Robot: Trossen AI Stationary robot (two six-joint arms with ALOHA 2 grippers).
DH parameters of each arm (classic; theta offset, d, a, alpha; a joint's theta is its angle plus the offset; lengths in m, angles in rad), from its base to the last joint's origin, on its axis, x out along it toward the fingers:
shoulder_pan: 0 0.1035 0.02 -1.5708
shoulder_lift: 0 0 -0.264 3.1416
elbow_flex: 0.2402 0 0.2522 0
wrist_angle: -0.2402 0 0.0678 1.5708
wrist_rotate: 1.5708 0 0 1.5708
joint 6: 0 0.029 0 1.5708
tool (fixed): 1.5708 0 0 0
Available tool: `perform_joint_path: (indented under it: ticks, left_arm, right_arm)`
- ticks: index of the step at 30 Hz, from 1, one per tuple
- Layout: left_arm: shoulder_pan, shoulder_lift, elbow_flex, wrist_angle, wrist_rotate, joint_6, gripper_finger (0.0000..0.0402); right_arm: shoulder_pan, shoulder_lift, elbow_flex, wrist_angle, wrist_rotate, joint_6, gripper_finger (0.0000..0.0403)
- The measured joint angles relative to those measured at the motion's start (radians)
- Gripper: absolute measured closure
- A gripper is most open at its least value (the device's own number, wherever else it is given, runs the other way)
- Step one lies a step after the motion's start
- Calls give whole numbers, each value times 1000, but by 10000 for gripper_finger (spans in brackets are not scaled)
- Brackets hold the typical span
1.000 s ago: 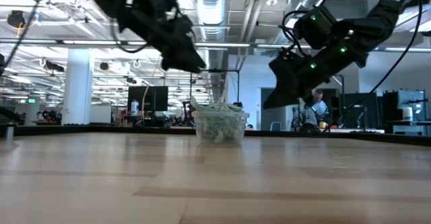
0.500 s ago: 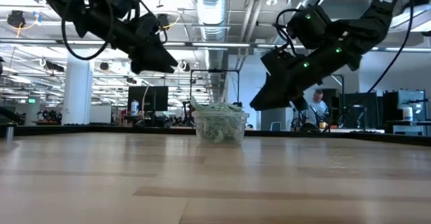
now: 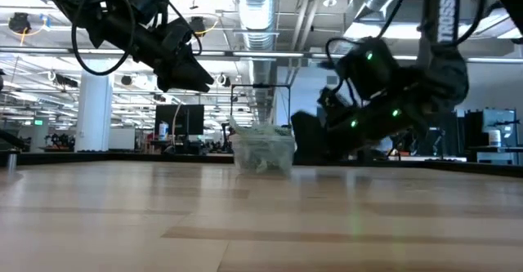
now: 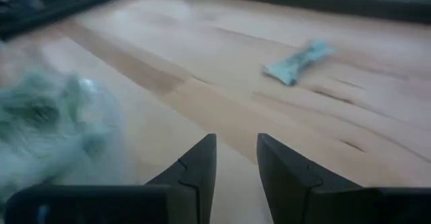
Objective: Pick and place Stevia / Truvia into bins
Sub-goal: Put the green stevia packet into the transparent container
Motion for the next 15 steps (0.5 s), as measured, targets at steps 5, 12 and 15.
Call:
perform_joint_path:
  ticks: [5,12,15]
  left_arm:
    - [-24,0,0,0,-1,0,219]
    - [-45,0,0,0,-1,0,219]
    - [-44,0,0,-1,-6,1,219]
  right_arm:
    - [-27,57,25,38,44,-80,301]
    - [-15,20,30,35,160,-158,301]
    - [-55,20,41,35,54,-182,300]
